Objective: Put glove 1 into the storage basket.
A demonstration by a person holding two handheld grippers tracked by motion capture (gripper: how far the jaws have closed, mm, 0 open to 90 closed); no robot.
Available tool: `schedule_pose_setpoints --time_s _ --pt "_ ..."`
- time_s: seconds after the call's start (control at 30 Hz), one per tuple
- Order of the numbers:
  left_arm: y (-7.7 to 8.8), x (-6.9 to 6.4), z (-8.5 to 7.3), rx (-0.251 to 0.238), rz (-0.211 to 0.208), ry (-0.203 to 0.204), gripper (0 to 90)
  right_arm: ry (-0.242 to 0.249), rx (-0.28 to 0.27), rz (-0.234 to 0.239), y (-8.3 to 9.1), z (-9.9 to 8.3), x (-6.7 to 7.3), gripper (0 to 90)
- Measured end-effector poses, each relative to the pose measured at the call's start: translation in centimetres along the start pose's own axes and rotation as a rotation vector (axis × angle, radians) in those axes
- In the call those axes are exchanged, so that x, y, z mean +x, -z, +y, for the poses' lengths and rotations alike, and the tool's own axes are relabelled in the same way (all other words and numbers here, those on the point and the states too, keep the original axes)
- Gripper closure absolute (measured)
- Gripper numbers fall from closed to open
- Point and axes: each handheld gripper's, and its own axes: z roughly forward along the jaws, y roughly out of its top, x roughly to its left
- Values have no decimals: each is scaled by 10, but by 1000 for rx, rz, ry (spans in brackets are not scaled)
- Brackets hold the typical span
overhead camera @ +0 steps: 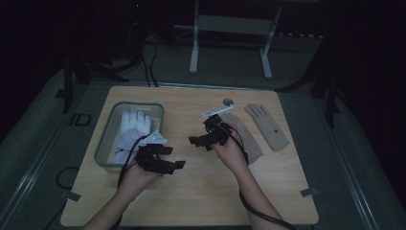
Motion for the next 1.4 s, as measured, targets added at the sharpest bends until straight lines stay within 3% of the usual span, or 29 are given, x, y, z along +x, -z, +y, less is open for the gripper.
schedule_pose_setpoints --time_s 0.23,0.43,0.6,0.67,0.83,0.9,1.07,1.17,1.23,1.4 --pt "-30 -13 -11 -2 -54 -25 187 -18 20 -10 6 -19 -16 157" --pt "-46 -14 -23 -28 -65 -42 139 -32 19 -17 11 -33 -28 156" --pt "-59 -12 -36 -15 -64 -38 130 -64 26 -34 14 -46 -40 140" --pt "-63 -13 -42 -16 -51 -58 130 -58 24 -36 15 -51 -44 139" --pt "-72 -12 -54 -8 -60 -45 124 -49 15 -39 20 -61 -54 137" --pt "-77 -13 -58 17 -67 -49 74 -41 4 -54 23 -67 -59 137" --pt "-82 -15 -66 -16 -47 -69 24 -45 -25 -54 30 -78 -71 128" --pt "-81 -18 -68 -52 23 -108 24 -38 -31 -49 34 -84 -75 126" --pt "-79 -18 -69 -92 27 -110 24 -44 -37 -45 37 -87 -78 120" --pt "-76 -18 -72 -147 93 -126 24 -48 -64 -73 46 -95 -85 109"
